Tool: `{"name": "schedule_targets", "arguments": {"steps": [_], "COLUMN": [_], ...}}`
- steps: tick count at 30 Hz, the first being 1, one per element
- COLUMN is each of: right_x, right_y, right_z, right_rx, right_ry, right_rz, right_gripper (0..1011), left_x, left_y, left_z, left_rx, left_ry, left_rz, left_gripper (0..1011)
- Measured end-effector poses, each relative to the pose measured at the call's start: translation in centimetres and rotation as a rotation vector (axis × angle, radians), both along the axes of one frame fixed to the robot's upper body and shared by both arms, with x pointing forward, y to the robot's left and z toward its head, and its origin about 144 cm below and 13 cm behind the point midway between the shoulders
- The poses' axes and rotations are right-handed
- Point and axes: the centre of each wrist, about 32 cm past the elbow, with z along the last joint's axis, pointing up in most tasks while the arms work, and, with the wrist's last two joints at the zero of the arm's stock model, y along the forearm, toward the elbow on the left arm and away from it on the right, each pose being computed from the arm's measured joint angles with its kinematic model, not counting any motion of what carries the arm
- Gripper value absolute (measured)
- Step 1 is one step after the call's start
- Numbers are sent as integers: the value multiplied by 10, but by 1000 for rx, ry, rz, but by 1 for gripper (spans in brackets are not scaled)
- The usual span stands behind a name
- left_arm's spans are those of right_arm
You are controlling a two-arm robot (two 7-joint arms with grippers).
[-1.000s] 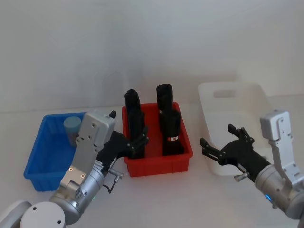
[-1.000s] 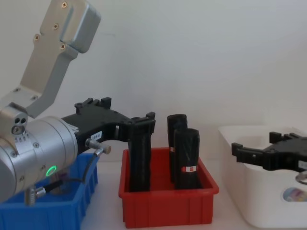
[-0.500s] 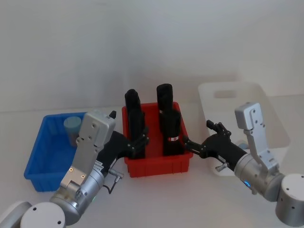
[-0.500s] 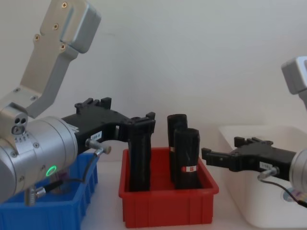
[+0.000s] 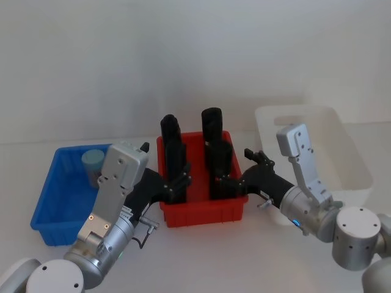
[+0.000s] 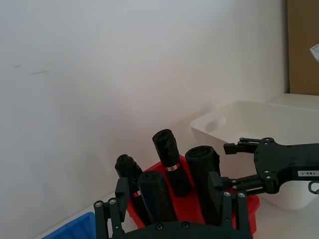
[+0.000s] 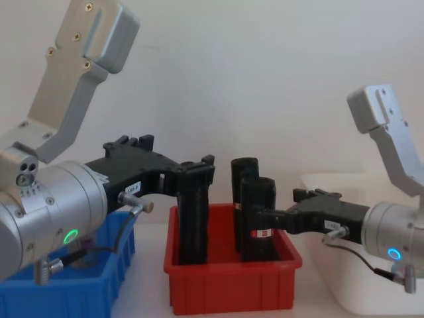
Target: Pick the cotton swabs from the blue box and place them into the white box.
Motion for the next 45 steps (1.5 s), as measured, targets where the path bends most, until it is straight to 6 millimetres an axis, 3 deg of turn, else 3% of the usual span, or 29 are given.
{"name": "schedule_targets", "arguments": {"steps": [11,23,30,45], "right_x": [20,35,37,24], "right_y": [11,20,21,20], "right_z": [-3,-7,-7,14], "right_rx": [-12,-17,-15,40], "right_ry": [4,8,4,-75], "right_rz": [25,44,47,29], "right_gripper": [1002,730,488,390], "left_x": [0,0,0,0], "left_y": [0,0,0,0], "left_z": [0,0,0,0], "left_rx": [0,0,0,0], "left_ry": [0,0,0,0], "left_rz": [0,0,0,0], "left_gripper": [1004,1004,1004,1004]}}
